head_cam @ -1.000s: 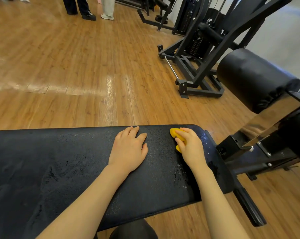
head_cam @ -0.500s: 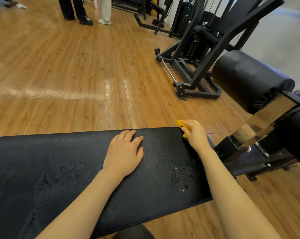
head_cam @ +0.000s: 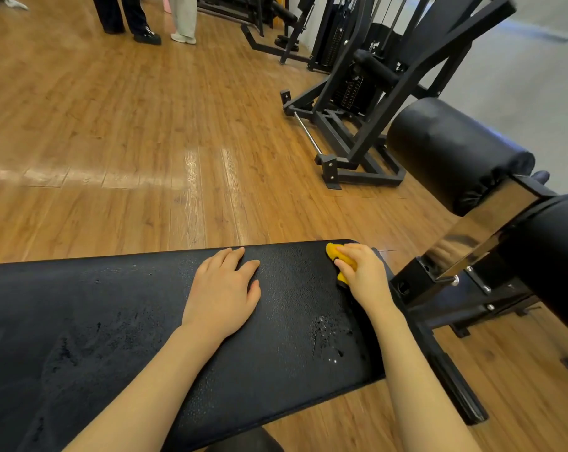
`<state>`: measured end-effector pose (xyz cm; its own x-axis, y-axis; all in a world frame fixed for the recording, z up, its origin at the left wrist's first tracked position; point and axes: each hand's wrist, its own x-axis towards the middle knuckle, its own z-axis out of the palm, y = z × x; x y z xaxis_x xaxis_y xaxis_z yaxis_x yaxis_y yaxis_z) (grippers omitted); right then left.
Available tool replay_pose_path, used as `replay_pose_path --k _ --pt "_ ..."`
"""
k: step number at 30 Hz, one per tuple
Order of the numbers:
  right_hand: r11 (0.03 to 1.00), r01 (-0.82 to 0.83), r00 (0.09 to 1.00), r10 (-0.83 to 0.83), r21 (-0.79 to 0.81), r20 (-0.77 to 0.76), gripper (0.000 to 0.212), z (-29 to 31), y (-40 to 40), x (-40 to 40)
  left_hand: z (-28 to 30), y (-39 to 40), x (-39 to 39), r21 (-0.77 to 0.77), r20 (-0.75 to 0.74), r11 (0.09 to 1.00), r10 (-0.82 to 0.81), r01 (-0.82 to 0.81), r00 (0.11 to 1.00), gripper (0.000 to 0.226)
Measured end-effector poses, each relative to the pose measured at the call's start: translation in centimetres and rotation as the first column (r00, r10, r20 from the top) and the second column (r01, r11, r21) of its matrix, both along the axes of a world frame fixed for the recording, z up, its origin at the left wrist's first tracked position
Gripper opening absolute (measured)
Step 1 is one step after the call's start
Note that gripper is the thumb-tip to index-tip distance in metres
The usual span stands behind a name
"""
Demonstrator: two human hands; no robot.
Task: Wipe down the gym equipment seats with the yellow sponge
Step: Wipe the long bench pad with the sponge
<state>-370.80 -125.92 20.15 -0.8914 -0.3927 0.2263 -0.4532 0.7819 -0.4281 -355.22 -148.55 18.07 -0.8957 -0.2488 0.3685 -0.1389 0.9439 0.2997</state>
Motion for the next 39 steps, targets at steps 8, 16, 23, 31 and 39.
replay_pose_path --k 8,16,23,31,39 --pt "1.000 0.023 1.000 -0.023 -0.001 0.020 0.036 0.3 -0.3 -1.6 -0.1 -0.2 0.0 0.019 0.005 1.000 -0.008 0.008 1.000 0.034" --pt "1.000 -0.027 0.999 0.027 -0.006 -0.035 0.032 -0.2 2.5 0.4 0.1 0.0 0.0 0.008 0.024 1.000 -0.009 0.009 1.000 0.037" --pt "0.999 0.042 0.999 -0.042 -0.003 0.000 0.034 0.0 0.8 -3.6 0.4 0.0 0.1 0.019 0.035 1.000 -0.008 0.007 0.999 0.034" --pt "0.996 -0.038 0.999 0.038 -0.085 0.003 0.032 0.1 4.0 0.2 0.4 0.2 0.2 -0.015 0.048 1.000 0.004 -0.004 0.999 0.035" --pt "0.998 -0.035 0.998 0.038 -0.049 0.053 0.032 0.4 2.3 -4.6 0.6 0.1 0.2 -0.005 0.070 1.000 0.003 -0.002 0.998 0.035"
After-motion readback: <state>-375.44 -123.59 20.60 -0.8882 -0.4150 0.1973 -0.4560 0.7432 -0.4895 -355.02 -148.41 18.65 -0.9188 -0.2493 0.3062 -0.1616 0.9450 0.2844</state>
